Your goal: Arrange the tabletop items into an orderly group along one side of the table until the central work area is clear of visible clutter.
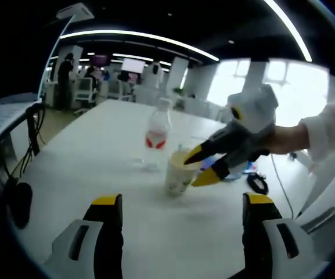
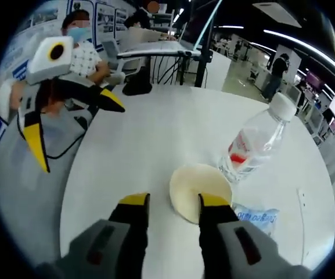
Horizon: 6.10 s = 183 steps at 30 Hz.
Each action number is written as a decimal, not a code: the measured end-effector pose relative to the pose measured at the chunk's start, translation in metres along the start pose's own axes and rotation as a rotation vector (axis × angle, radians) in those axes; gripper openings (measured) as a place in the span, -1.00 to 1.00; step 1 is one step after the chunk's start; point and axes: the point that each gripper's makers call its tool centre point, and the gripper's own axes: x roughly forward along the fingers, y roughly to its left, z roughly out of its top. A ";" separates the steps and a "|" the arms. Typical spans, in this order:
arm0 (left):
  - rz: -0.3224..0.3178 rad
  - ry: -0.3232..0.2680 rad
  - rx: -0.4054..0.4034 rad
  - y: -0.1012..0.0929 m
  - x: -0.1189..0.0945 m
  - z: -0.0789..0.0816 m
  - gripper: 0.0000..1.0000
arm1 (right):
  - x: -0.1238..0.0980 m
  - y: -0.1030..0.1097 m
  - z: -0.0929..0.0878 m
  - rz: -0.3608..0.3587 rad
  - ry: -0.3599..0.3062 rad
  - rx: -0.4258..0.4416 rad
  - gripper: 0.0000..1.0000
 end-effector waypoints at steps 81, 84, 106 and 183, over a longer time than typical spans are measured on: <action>-0.133 0.075 0.188 -0.032 0.070 0.051 0.58 | -0.111 -0.046 -0.091 -0.212 -0.117 0.378 -0.40; -0.160 0.078 0.234 -0.040 0.084 0.063 0.58 | -0.118 -0.049 -0.099 -0.227 -0.127 0.413 -0.40; -0.221 0.206 0.306 -0.068 0.158 0.079 0.47 | -0.148 -0.061 -0.164 -0.318 -0.142 0.645 -0.38; 0.204 0.832 0.145 -0.004 0.247 -0.021 -0.52 | -0.080 -0.046 -0.197 -0.347 -0.209 1.066 -0.89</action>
